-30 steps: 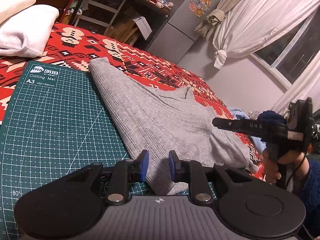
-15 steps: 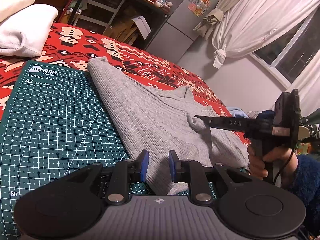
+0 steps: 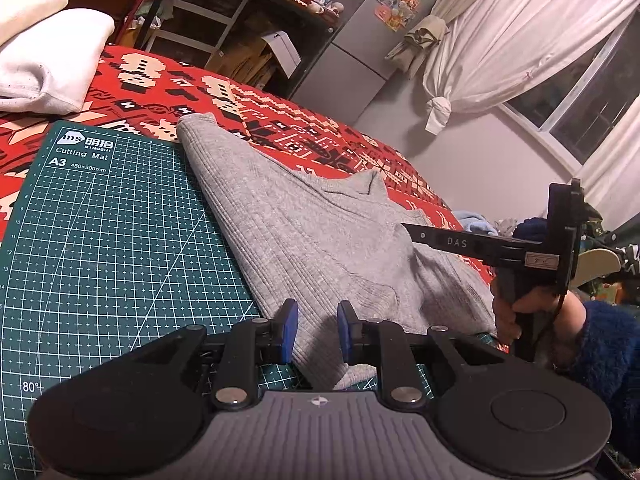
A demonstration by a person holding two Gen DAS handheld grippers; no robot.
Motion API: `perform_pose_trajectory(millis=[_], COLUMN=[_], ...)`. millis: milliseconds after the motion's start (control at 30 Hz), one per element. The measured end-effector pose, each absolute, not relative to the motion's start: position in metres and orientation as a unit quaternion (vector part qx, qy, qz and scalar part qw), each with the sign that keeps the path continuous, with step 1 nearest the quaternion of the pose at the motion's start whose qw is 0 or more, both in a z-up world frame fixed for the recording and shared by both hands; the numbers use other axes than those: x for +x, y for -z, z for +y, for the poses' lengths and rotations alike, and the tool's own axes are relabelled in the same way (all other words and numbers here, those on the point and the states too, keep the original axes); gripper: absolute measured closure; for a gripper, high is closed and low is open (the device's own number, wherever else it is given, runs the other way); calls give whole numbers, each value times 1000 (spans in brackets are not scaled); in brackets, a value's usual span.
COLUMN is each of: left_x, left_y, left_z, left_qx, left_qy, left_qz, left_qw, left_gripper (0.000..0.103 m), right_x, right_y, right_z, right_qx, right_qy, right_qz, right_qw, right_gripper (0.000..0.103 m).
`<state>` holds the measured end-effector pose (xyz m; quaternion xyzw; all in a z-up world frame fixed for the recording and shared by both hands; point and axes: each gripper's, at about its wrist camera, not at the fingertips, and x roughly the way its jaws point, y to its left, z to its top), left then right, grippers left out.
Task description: Fold clothes
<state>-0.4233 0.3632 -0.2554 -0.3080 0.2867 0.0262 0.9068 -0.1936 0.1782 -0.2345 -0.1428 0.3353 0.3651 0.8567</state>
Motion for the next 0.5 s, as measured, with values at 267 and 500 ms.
perform_pose_trajectory(millis=[267, 500], left_x=[-429, -433], left_y=[249, 247], left_z=[367, 371], left_qx=[-321, -336], left_qy=[-25, -23], left_qz=[267, 256], left_qw=[908, 906], left_gripper=[83, 83], right_x=[-220, -270], right_y=[216, 222], right_z=[128, 125], right_qx=[-58, -83], right_qy=[-428, -476], right_qz=[396, 415], right_qw=[810, 771], right_gripper=[80, 75])
